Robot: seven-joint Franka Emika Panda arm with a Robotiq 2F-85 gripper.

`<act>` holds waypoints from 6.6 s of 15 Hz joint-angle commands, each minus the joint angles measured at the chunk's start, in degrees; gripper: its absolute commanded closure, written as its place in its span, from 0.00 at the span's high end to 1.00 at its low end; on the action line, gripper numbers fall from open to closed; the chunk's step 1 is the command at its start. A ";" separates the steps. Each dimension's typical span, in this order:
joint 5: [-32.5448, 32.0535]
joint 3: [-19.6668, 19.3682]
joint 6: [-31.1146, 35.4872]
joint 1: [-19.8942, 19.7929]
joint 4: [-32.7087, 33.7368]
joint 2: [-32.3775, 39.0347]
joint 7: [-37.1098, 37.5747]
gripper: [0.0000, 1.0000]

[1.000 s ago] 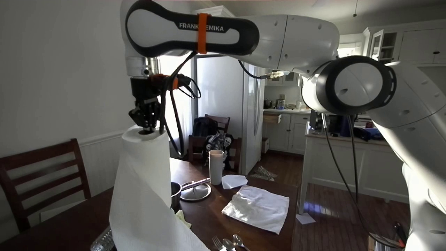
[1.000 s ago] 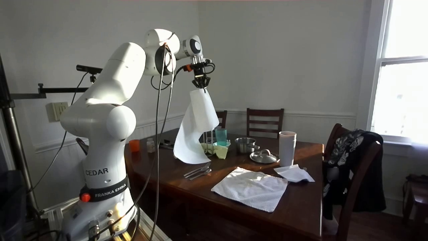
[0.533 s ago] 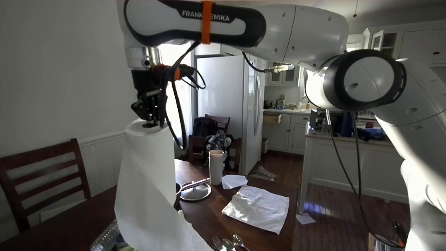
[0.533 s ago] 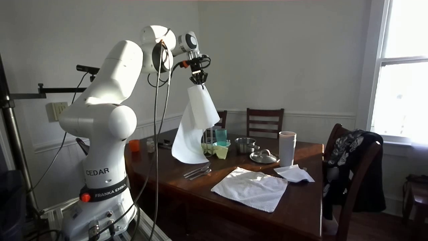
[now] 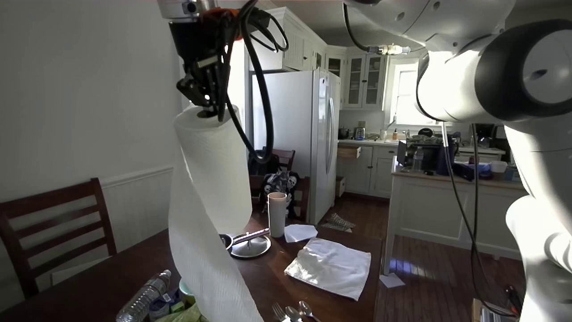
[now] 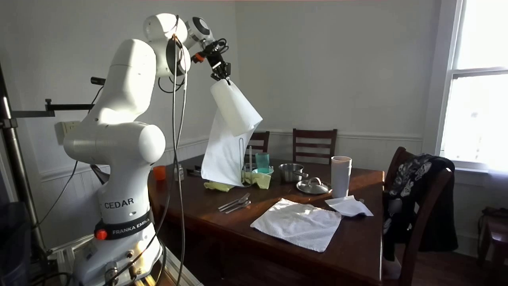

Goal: Take the paper towel roll off its holder and place it on the table

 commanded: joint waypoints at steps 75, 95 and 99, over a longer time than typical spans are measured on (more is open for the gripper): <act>20.71 1.00 41.65 -4.78 17.36 34.12 -42.31 1.00; 26.59 0.29 3.69 -6.74 17.57 20.69 -6.81 1.00; 25.35 0.21 4.96 -6.50 17.78 21.11 -8.47 1.00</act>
